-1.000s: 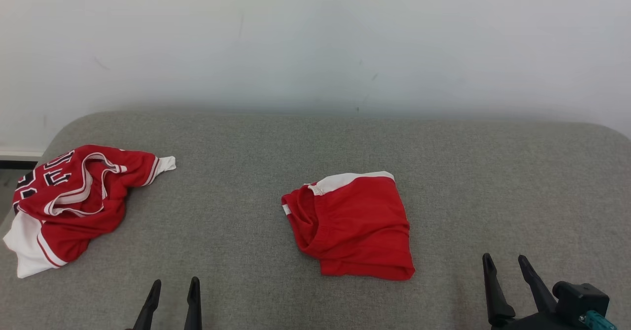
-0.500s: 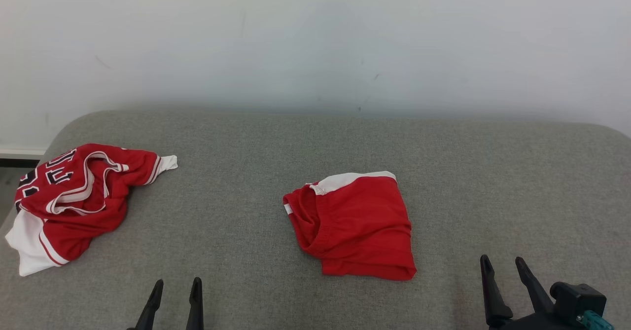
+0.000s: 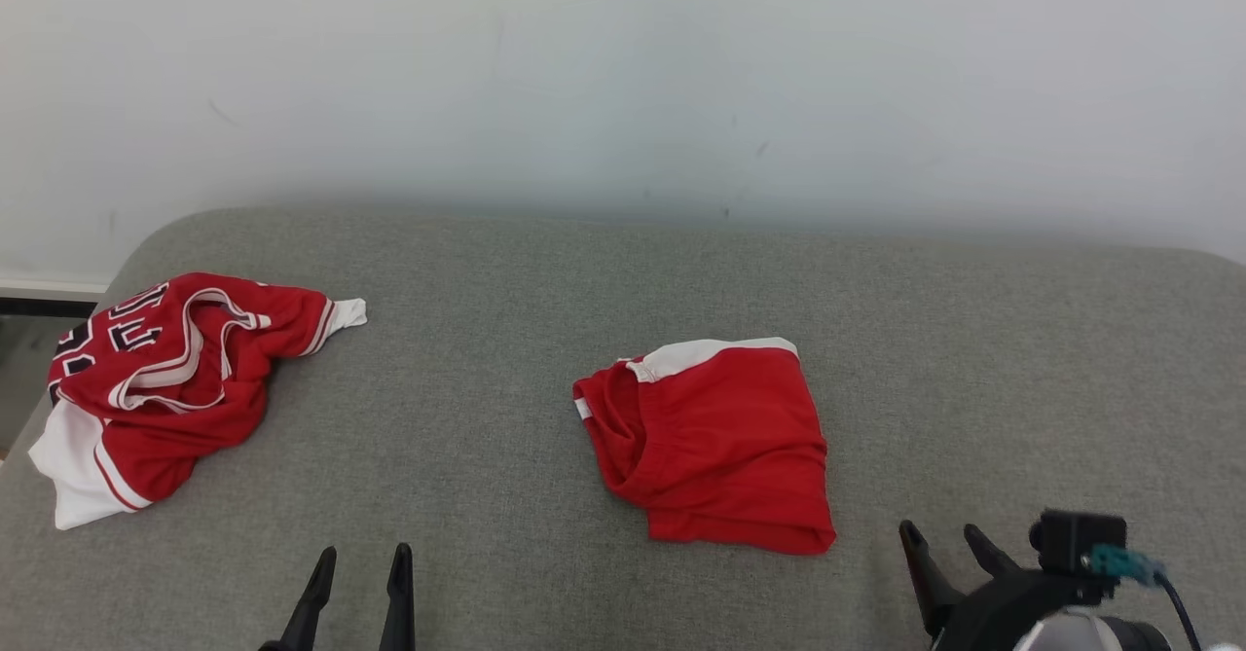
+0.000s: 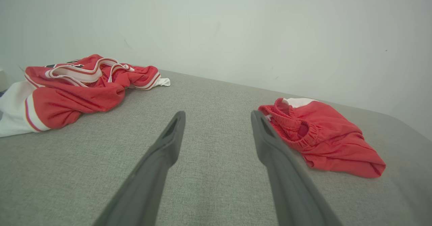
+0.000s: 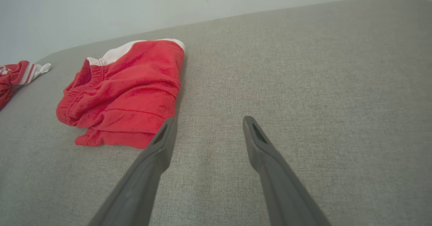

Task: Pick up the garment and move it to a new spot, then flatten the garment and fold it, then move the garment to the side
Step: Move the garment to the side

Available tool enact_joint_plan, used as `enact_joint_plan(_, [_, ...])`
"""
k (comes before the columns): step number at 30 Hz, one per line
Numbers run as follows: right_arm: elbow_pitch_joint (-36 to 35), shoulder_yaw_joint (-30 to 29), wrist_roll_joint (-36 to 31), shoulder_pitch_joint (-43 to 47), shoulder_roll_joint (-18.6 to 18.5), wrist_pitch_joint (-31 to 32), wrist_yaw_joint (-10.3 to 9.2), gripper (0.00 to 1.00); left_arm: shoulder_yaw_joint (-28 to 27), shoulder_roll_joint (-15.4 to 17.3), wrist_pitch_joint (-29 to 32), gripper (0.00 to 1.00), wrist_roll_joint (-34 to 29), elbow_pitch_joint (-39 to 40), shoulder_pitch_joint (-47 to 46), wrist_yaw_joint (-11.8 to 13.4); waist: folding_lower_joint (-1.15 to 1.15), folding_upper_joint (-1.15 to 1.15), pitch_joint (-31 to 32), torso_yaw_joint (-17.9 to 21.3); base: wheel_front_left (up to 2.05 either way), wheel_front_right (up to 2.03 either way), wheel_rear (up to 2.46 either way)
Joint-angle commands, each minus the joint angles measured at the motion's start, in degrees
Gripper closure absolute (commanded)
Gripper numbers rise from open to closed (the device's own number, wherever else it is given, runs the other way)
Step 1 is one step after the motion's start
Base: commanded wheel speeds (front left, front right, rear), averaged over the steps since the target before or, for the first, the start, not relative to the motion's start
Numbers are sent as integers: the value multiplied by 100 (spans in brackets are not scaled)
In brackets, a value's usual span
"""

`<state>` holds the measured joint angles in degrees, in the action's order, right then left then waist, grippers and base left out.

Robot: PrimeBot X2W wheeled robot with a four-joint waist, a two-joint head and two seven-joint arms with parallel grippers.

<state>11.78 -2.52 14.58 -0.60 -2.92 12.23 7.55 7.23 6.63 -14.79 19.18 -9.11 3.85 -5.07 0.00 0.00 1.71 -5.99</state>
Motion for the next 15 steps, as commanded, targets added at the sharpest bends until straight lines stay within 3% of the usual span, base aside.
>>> enact_joint_plan(1, [19,45,138,-303,-4,588,-10,0,9,-3,-19,0,2,-8,-40,-6,0,0,-11,-29,0,0,0])
enact_joint_plan(5, [-19,88,130,-965,0,2076,-10,0,69,-29,-24,0,23,0,-69,-20,0,0,-91,-126,0,0,0])
enact_joint_plan(9, [206,-256,-38,-1726,2,3320,-10,0,153,-44,-29,0,31,-14,-179,-37,0,0,-257,-287,0,0,0])
enact_joint_plan(15, [986,-847,-267,-2570,7,4006,-10,0,255,-53,-32,0,38,-60,-315,-83,0,0,-453,-616,0,0,0])
